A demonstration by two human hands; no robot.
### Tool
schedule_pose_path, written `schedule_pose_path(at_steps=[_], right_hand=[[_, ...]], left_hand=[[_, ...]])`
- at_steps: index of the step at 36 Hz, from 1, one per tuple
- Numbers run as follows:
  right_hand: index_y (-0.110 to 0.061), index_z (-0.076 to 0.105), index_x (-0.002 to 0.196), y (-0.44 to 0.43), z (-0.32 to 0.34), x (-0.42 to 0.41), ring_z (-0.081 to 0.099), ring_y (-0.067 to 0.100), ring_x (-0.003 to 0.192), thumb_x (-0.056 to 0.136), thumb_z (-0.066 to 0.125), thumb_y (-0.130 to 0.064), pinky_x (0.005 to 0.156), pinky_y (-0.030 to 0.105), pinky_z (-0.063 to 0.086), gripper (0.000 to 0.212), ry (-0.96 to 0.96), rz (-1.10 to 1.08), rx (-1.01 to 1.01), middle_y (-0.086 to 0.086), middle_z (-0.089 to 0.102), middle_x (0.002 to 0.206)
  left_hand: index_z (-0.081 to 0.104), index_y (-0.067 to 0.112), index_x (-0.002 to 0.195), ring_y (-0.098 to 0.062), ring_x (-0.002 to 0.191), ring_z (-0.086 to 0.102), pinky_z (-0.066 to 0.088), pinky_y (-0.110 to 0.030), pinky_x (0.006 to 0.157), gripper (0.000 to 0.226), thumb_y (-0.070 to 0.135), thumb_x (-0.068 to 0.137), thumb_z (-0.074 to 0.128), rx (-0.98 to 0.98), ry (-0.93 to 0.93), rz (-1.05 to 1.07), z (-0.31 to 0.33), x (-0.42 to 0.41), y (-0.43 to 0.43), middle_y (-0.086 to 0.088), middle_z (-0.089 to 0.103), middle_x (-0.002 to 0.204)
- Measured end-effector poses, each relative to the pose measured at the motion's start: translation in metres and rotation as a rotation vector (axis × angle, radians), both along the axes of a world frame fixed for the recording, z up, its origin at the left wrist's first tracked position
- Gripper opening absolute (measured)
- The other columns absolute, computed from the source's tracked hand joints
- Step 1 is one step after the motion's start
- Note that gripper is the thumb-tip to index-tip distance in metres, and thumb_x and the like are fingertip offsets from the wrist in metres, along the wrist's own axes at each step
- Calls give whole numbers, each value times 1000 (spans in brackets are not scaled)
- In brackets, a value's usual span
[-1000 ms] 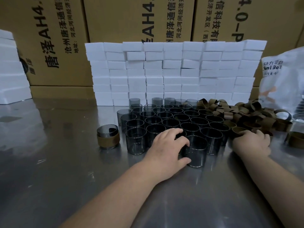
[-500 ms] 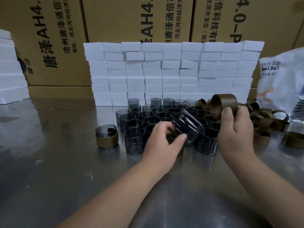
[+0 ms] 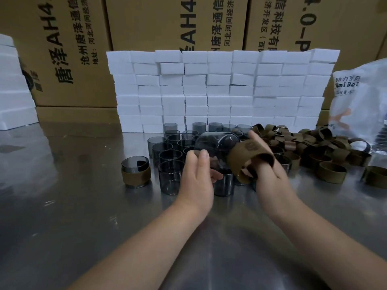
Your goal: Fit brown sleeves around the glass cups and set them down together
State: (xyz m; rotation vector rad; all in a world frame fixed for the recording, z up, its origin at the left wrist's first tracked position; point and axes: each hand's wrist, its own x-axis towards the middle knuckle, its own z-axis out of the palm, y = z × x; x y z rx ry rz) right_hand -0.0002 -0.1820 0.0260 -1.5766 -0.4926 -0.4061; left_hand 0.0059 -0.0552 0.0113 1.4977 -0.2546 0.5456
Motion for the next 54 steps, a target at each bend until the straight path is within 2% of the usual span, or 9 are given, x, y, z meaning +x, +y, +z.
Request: schedule_pose_path(at_steps=[4, 8, 12, 21, 28, 33, 45, 49, 54], right_hand=[[-75, 44, 100, 6, -1, -5, 47, -5, 123, 81, 39, -51, 110, 30, 34, 31, 96, 72, -24, -24, 53, 131], [-65, 46, 103, 10, -1, -8, 48, -13, 116, 77, 44, -46, 91, 7, 43, 31, 140, 134, 32, -24, 51, 128], [-48, 50, 117, 15, 0, -10, 48, 10, 127, 88, 47, -32, 107, 34, 41, 33, 181, 150, 124, -5, 48, 141], [-16, 50, 135, 18, -1, -8, 50, 15, 124, 97, 34, -8, 108, 40, 39, 42, 209, -44, 168, 3, 56, 132], [-23, 52, 133, 18, -1, -10, 52, 13, 122, 95, 34, -12, 106, 40, 41, 43, 225, -95, 131, -1, 58, 130], [-24, 50, 135, 18, 0, -10, 54, 12, 118, 96, 37, -17, 103, 39, 44, 42, 282, -69, 106, 0, 59, 128], [-14, 32, 146, 18, 6, -13, 56, 11, 116, 83, 60, -15, 105, 38, 42, 69, 225, 27, -110, 0, 61, 123], [-13, 23, 149, 19, 5, -14, 61, -13, 92, 84, 60, 1, 72, 3, 46, 76, 234, 102, -40, -10, 63, 112], [-14, 17, 150, 18, 0, -8, 54, -26, 79, 85, 59, 7, 60, -2, 42, 80, 250, 111, 69, -2, 46, 140]], left_hand=[[43, 20, 83, -4, 63, 54, 46, -33, 69, 52, 67, 70, 25, 70, -74, 28, -2, -1, 2, 1, 57, 81], [41, 21, 87, -3, 68, 52, 44, -24, 65, 51, 66, 73, 22, 128, -121, 28, -3, -2, 2, 6, 54, 81], [45, 27, 108, -9, 80, 54, 48, -42, 78, 55, 64, 76, 20, 199, -118, 88, -2, -5, 1, 16, 56, 83], [53, 17, 130, 11, 109, 39, 24, 5, 89, 50, 40, 92, 31, 376, -252, 306, 5, -9, 1, 7, 50, 126], [0, 21, 143, 24, 127, 4, 12, -3, 103, 89, 80, 76, 3, 656, -326, 132, 5, -20, 3, 5, 11, 152], [-9, 25, 143, -7, 126, 26, 26, -19, 91, 74, 56, 81, 16, 812, -266, 221, 7, -22, 0, 0, 12, 157], [37, 15, 142, -6, 129, 38, 26, -8, 103, 63, 26, 80, 28, 439, -147, 200, 5, -16, 0, -1, 45, 141], [35, 16, 142, -3, 113, 45, 34, -17, 96, 65, 28, 78, 27, 373, -122, 199, 6, -13, 0, 11, 47, 120], [40, 14, 133, 19, 93, 47, 30, 5, 77, 57, 25, 78, 28, 361, -131, 213, 7, -11, 1, 30, 45, 98]])
